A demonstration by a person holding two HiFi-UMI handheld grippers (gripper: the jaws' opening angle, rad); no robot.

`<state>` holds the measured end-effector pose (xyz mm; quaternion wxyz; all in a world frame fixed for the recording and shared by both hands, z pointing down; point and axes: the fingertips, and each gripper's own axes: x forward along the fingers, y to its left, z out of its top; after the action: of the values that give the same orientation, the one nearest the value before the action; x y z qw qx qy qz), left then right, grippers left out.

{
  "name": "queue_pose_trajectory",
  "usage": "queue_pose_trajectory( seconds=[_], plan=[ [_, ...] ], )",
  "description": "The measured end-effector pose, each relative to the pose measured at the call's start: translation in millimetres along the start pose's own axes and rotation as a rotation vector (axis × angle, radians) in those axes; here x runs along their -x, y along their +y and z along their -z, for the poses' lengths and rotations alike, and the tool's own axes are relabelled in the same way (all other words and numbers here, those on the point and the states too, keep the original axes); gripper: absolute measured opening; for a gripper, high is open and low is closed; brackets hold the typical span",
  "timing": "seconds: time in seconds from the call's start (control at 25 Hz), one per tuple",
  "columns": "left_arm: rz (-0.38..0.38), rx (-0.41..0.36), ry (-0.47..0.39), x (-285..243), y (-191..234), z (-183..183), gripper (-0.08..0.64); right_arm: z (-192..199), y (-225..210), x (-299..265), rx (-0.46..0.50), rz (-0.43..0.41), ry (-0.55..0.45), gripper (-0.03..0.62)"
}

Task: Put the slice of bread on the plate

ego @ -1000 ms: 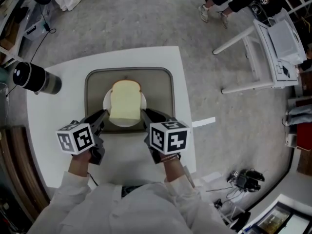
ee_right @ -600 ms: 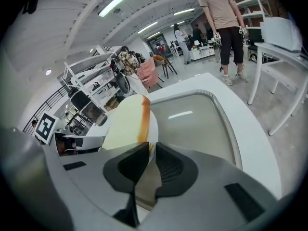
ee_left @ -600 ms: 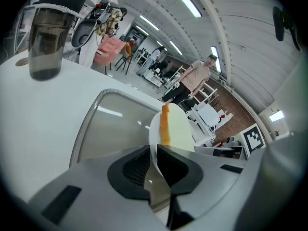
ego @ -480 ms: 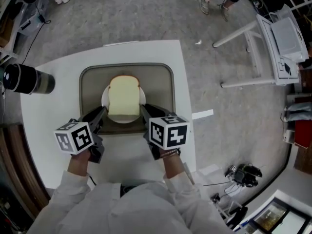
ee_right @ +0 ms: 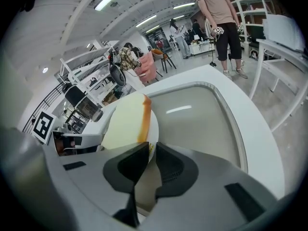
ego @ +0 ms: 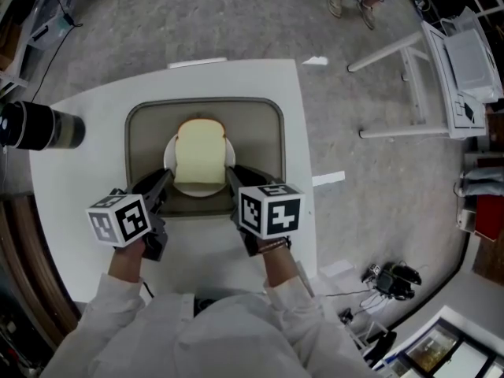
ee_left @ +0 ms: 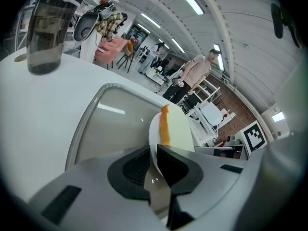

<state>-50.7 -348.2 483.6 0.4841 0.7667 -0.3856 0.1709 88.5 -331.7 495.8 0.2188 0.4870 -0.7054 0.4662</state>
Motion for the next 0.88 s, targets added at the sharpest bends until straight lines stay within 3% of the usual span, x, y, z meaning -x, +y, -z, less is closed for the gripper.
queue_pose_trajectory(
  seconds=[0.88],
  plan=[
    [-0.01, 0.002, -0.017, -0.5, 3.1, -3.2, 0.054, -5.1, 0.4, -0.9, 0.019, 0.035, -0.016, 0.055]
  ],
)
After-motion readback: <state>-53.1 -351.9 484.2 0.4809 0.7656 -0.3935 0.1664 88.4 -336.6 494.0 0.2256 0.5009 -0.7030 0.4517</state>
